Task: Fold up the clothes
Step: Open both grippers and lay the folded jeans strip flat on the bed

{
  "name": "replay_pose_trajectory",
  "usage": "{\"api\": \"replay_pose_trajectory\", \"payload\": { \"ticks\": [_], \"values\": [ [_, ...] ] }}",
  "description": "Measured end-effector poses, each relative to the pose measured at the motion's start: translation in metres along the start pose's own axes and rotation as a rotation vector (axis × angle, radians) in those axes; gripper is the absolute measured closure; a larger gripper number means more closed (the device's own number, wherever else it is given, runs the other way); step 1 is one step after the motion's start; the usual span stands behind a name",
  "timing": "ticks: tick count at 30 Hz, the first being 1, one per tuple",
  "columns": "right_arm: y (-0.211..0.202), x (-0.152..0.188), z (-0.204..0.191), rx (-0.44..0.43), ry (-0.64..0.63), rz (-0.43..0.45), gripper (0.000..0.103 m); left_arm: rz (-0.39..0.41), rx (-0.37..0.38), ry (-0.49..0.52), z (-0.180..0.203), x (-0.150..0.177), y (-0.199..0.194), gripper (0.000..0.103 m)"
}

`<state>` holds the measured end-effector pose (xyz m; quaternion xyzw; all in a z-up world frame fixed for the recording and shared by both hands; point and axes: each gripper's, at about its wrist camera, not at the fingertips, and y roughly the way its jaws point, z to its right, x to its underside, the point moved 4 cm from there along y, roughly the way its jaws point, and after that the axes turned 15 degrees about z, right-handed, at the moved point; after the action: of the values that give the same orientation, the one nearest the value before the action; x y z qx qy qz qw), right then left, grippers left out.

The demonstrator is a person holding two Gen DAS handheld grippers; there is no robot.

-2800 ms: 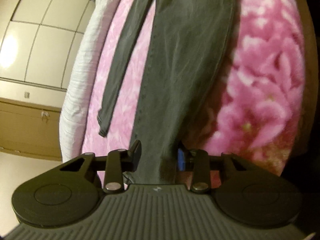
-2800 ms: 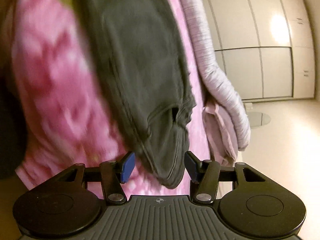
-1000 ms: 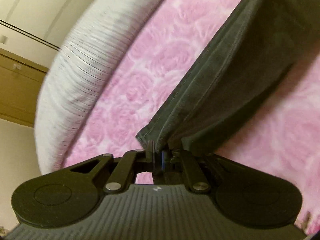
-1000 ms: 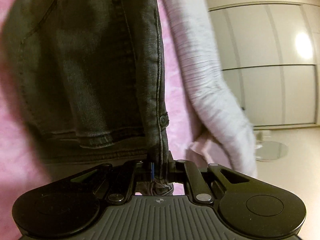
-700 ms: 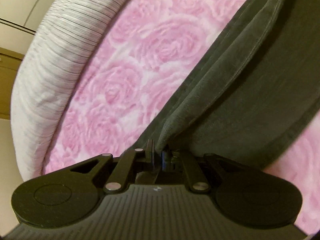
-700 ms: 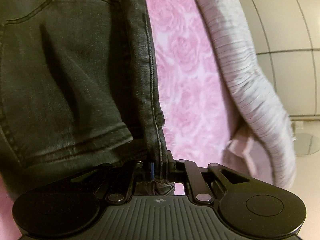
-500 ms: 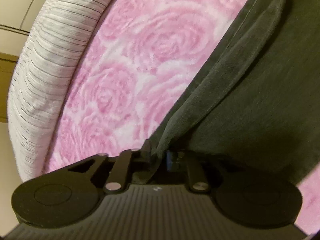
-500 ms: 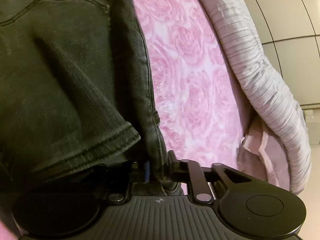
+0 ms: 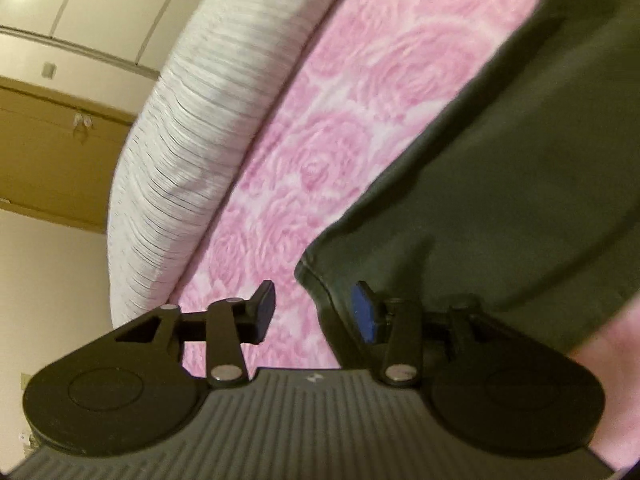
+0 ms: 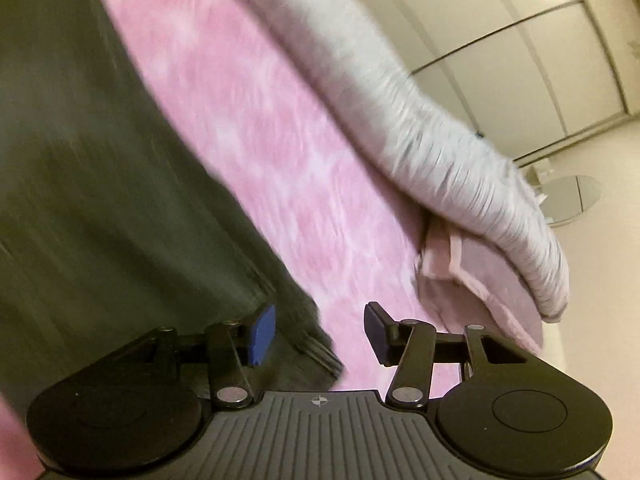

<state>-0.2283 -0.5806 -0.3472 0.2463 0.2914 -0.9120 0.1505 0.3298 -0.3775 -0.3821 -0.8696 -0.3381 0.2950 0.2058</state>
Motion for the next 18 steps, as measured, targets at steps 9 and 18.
{"api": "replay_pose_trajectory", "payload": {
  "ticks": [9, 18],
  "values": [
    [-0.074, -0.091, -0.113, -0.178, 0.084, 0.233, 0.051, 0.238, 0.067, 0.248, 0.075, 0.039, -0.063, 0.049],
    [-0.046, -0.138, -0.176, -0.307, 0.105, 0.288, 0.051, 0.256, -0.018, 0.585, 0.102, 0.067, -0.006, 0.060]
  ]
}}
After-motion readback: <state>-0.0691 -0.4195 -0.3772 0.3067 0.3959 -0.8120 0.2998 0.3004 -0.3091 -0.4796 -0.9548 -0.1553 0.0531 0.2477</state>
